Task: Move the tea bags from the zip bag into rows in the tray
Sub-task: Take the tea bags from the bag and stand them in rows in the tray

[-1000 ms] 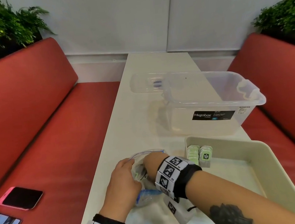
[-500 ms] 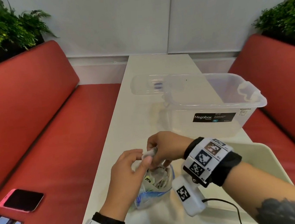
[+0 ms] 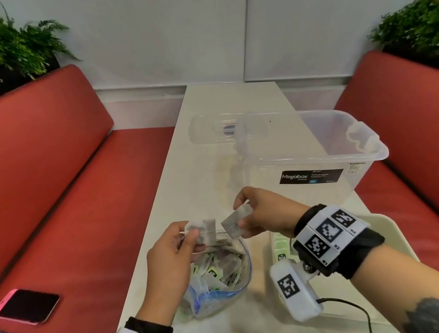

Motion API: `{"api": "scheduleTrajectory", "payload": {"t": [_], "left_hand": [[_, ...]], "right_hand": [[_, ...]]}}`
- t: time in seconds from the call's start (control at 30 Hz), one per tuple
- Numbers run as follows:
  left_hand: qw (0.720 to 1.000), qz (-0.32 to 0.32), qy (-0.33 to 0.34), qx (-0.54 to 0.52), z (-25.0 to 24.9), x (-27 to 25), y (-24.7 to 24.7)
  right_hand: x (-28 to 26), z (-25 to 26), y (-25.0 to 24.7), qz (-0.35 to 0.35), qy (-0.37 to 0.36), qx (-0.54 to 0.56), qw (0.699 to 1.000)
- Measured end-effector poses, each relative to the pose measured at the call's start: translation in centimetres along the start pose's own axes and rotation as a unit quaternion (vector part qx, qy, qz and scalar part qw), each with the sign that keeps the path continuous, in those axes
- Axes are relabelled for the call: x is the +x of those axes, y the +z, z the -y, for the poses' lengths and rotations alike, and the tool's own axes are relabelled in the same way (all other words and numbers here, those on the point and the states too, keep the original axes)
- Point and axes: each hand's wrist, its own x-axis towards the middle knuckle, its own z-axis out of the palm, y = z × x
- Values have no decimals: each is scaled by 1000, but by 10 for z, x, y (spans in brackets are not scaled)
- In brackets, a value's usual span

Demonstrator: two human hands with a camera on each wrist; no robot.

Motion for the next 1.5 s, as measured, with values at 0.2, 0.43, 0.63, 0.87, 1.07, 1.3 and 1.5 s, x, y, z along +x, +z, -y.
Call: {"api": "scheduleTrajectory", "payload": {"t": [0.2, 0.43, 0.63, 0.87, 1.07, 1.3, 1.5], "left_hand": [[992, 65, 52, 98, -14, -3, 2], [976, 115, 82, 168, -22, -4, 15], [955, 189, 123, 195, -29, -4, 24], [950, 222, 104, 194, -38, -3, 34], [975, 220, 18, -1, -42, 2, 48], [949, 290, -33, -119, -45, 3, 49], [950, 309, -10, -47, -39, 2, 53]], "right_hand": [[-5, -1, -17, -23, -60, -13, 998], [-11, -1, -31, -58, -87, -90, 990], [-12, -10, -36, -125, -100, -43, 986], [-22, -11, -43, -135, -115, -38, 983], [-37, -4, -48, -71, -168, -8, 983], [-52, -8, -68, -41, -237, -107, 965], [-55, 0, -77, -41, -225, -229, 946]]}}
